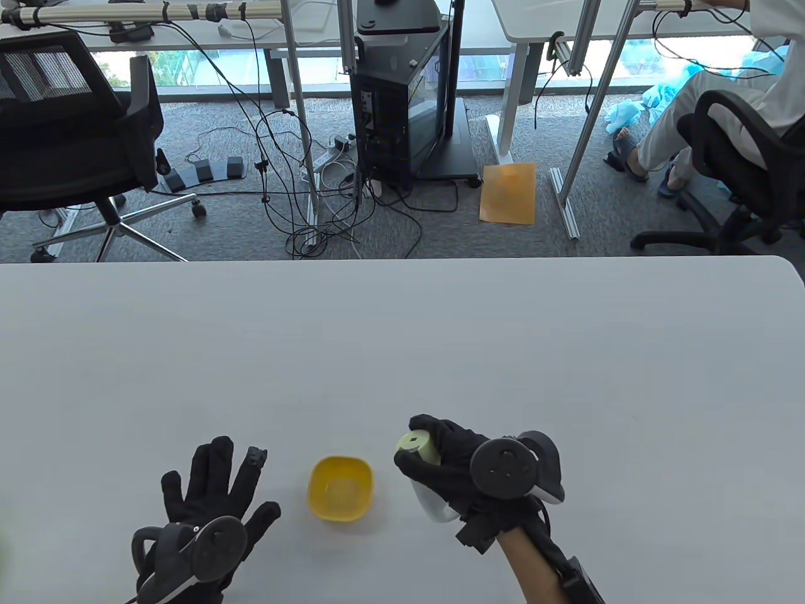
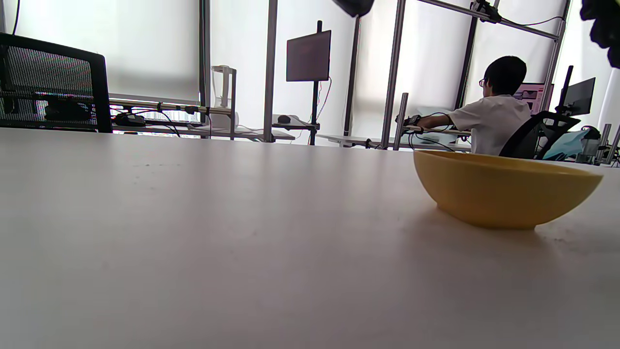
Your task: Invert dispenser and press with thumb onto small dish
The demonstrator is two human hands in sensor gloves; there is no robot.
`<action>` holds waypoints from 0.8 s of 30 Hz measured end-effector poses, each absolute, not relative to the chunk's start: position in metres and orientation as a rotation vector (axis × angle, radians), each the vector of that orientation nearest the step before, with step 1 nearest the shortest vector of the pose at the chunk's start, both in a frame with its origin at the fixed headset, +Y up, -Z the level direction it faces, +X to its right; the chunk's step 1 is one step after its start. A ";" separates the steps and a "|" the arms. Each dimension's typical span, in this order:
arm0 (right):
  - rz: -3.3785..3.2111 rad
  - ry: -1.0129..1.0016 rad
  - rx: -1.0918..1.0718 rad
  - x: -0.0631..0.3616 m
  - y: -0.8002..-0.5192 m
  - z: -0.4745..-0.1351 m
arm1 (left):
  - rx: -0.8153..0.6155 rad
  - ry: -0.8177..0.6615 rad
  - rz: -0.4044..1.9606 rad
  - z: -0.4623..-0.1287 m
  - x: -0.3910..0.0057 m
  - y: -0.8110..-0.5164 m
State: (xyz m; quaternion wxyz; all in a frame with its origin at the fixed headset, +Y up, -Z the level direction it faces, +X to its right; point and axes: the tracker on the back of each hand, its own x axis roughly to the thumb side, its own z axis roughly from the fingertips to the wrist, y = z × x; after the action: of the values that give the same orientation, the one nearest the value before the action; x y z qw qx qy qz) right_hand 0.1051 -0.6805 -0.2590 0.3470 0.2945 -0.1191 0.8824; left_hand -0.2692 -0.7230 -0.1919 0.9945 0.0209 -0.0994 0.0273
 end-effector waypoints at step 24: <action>1.824 -0.630 0.437 0.147 -0.726 -0.239 | 0.023 -0.200 0.036 -0.194 -0.268 -0.729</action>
State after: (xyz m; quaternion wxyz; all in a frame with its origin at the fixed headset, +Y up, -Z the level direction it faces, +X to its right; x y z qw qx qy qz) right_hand 0.1471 -0.7259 -0.2391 0.5491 0.1845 -0.2663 0.7704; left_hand -0.2683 -0.7287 -0.1936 0.9948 0.0114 -0.1000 0.0180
